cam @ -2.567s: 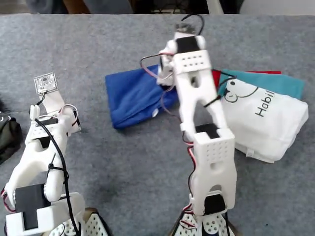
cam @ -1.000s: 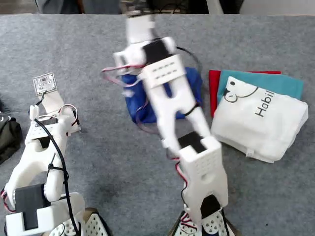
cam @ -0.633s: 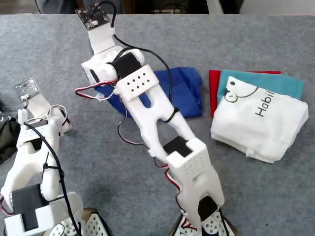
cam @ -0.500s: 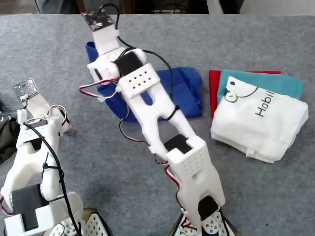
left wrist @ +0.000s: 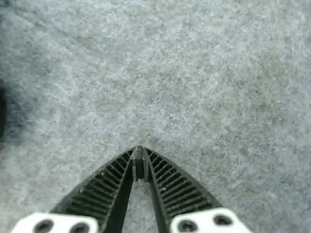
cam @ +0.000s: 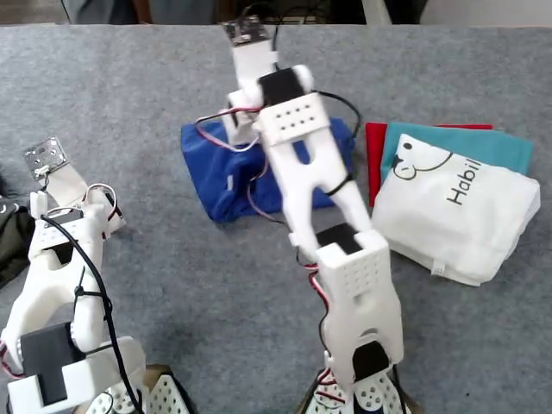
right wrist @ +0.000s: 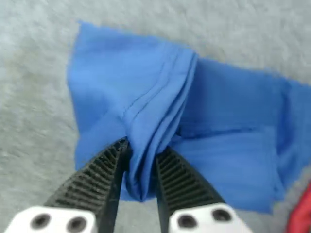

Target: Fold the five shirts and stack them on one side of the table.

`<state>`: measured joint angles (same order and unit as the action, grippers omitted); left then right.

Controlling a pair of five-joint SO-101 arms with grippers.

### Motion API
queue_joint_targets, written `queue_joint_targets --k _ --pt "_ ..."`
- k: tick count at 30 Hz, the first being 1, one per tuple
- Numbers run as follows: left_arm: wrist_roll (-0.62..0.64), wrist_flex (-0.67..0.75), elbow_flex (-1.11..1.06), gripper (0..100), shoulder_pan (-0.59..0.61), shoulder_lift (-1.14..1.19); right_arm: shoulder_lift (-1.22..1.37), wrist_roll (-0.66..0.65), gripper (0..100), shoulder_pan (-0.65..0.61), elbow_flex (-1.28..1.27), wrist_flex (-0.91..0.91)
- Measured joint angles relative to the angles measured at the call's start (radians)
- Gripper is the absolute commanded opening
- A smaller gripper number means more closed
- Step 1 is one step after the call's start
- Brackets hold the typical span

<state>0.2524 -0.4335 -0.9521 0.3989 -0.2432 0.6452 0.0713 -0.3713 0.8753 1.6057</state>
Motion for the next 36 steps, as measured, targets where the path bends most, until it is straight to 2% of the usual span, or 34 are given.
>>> queue_joint_targets --k 9,16,20,24,32,34,36 --pt "0.000 0.000 0.000 3 0.000 0.000 0.023 -0.002 1.5 0.199 0.002 0.077" --pt "0.000 0.000 0.000 3 0.000 0.000 0.072 -0.002 1.5 0.285 0.002 0.110" --pt "0.000 0.000 0.000 3 0.000 0.000 0.081 -0.049 1.5 0.339 0.002 0.114" --pt "0.000 0.000 0.000 3 -0.006 0.000 0.086 -0.095 1.5 0.367 0.002 0.141" --pt "0.000 0.000 0.000 3 -0.011 0.000 0.132 -0.104 2.2 0.370 -0.074 0.114" --pt "0.000 0.000 0.000 3 -0.011 0.000 0.153 -0.112 7.0 0.370 -0.074 0.110" --pt "0.000 0.000 0.000 3 -0.011 0.000 0.172 -0.129 16.3 0.371 -0.074 0.110"
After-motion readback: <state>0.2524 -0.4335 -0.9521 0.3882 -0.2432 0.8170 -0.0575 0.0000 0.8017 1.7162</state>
